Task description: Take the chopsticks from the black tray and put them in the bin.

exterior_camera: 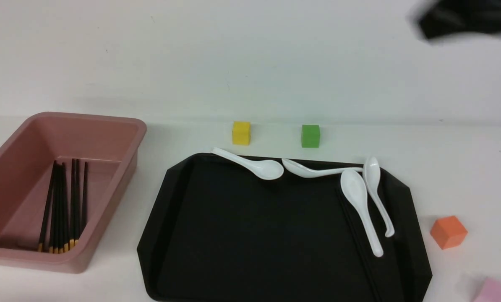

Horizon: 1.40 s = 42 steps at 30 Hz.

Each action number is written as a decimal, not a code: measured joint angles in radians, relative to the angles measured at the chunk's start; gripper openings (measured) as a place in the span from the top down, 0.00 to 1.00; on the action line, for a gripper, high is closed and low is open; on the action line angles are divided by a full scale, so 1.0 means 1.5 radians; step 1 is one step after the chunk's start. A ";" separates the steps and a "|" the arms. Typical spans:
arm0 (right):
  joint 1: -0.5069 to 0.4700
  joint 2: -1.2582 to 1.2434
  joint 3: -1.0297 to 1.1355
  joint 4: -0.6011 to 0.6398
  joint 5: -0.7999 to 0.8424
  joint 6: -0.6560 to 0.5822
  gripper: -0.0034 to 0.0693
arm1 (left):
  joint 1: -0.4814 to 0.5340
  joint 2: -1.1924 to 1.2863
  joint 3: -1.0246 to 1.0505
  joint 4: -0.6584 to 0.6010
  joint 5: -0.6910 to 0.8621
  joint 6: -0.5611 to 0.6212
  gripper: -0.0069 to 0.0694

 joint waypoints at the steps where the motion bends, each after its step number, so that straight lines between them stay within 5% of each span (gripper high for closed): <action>1: 0.000 -0.024 0.026 -0.002 0.001 0.003 0.95 | 0.000 0.000 0.000 0.000 0.000 0.000 0.60; 7: 0.000 -0.263 0.340 -0.015 -0.130 0.013 0.94 | 0.000 0.000 0.000 0.000 0.000 0.000 0.60; 13: 0.000 -0.417 0.652 -0.017 -0.411 0.035 0.93 | 0.000 0.000 0.000 0.000 0.000 0.000 0.60; 20: 0.000 -0.475 0.829 -0.019 -0.657 0.039 0.92 | 0.000 0.000 0.000 0.000 0.000 0.000 0.60; 42: 0.000 -0.477 0.842 -0.022 -0.684 0.039 0.90 | 0.000 0.000 0.000 0.000 0.000 0.000 0.60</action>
